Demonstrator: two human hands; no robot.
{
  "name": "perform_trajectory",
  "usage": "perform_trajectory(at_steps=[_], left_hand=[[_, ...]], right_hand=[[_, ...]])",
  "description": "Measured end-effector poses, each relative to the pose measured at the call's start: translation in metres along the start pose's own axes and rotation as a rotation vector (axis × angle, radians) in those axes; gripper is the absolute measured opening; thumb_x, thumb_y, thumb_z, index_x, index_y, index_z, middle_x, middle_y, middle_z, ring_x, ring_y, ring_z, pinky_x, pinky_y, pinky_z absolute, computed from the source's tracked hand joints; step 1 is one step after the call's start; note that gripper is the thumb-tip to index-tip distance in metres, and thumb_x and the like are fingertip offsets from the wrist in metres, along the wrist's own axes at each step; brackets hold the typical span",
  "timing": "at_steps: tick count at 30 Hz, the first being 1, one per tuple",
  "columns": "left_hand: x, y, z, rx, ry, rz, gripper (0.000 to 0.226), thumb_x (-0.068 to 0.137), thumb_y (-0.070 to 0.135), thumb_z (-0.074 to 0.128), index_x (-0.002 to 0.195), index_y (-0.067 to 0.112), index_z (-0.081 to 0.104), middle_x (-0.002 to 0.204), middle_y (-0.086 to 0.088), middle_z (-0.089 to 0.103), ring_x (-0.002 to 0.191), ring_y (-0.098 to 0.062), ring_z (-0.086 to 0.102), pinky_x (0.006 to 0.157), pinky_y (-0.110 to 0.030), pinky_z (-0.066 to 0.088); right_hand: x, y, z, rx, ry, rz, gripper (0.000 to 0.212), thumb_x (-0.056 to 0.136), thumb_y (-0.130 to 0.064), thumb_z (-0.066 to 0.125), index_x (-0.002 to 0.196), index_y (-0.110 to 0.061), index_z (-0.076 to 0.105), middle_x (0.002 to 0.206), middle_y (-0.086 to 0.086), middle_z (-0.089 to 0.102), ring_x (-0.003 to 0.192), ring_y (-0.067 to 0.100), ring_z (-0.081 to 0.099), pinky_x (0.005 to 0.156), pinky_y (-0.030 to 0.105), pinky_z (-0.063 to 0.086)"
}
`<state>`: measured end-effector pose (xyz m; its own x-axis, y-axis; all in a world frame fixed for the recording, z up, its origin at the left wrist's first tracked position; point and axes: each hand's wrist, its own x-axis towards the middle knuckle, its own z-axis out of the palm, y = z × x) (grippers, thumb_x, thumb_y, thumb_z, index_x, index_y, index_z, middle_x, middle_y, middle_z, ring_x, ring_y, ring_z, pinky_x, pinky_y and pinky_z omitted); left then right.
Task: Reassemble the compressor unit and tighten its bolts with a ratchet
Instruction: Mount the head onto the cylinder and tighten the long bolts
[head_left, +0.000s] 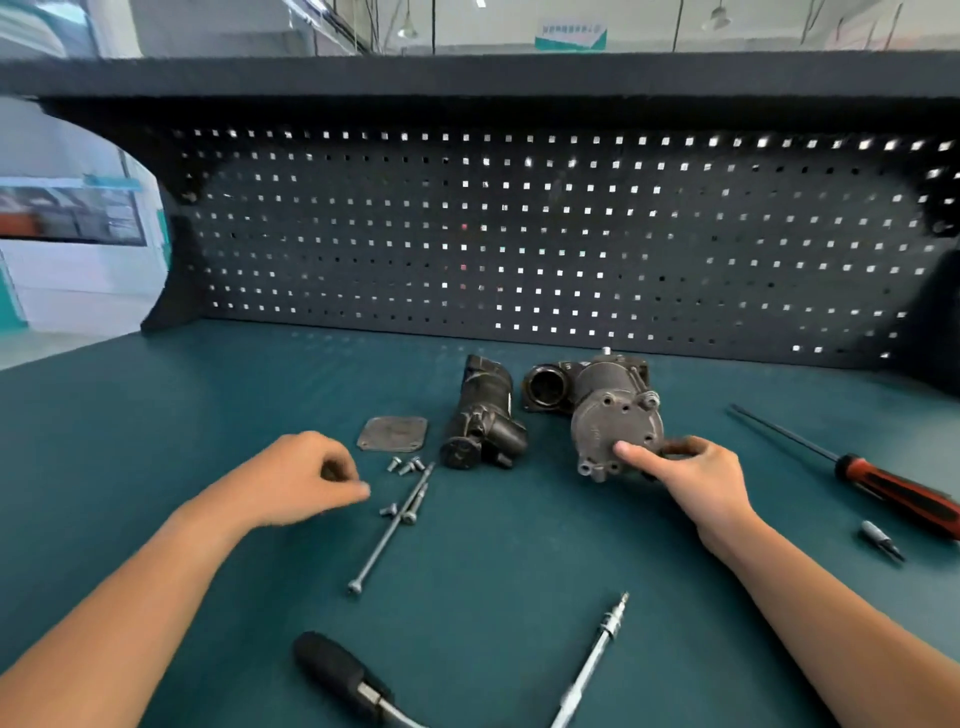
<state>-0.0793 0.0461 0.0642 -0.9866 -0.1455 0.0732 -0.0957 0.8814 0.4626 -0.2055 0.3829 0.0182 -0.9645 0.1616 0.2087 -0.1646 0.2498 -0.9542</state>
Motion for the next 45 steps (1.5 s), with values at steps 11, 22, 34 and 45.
perform_trajectory(at_steps=[11,22,34,45], left_hand=[[-0.021,0.034,-0.006,0.332,-0.372,-0.170,0.008,0.080,0.022,0.050,0.078,0.014,0.052,0.071,-0.002,0.060,0.039,-0.008,0.049,0.041,-0.018,0.040],[-0.030,0.037,-0.020,-0.069,0.135,0.117,0.022,0.092,0.021,0.035,0.097,0.029,0.055,0.041,0.007,0.048,0.039,-0.006,0.037,0.045,-0.024,0.038],[-0.042,0.082,0.003,-0.821,0.141,0.356,0.032,0.096,0.010,0.036,0.089,0.023,0.064,0.069,-0.005,0.068,0.057,-0.011,0.059,0.050,-0.018,0.046],[-0.001,0.160,-0.037,-1.062,0.369,0.546,0.048,0.079,0.055,0.038,0.079,0.013,0.061,0.051,-0.003,0.062,0.043,-0.008,0.053,0.042,-0.015,0.044]], right_hand=[[-0.004,-0.001,0.001,-0.027,0.077,-0.035,0.040,0.056,-0.041,0.086,0.073,-0.013,0.062,0.073,-0.002,0.065,0.065,0.007,0.057,0.054,0.019,0.040],[-0.008,-0.015,0.001,0.136,0.113,0.014,0.033,0.059,-0.035,0.086,0.073,-0.016,0.063,0.073,-0.007,0.064,0.067,0.003,0.057,0.050,0.008,0.040],[0.019,-0.081,-0.005,0.148,0.145,0.093,0.051,0.056,-0.043,0.086,0.056,-0.014,0.043,0.055,-0.003,0.046,0.049,0.010,0.037,0.048,0.022,0.030],[0.045,-0.096,0.001,0.044,0.244,-0.078,0.050,0.071,-0.051,0.073,0.092,-0.013,0.049,0.079,-0.011,0.048,0.079,0.013,0.048,0.070,0.027,0.036]])
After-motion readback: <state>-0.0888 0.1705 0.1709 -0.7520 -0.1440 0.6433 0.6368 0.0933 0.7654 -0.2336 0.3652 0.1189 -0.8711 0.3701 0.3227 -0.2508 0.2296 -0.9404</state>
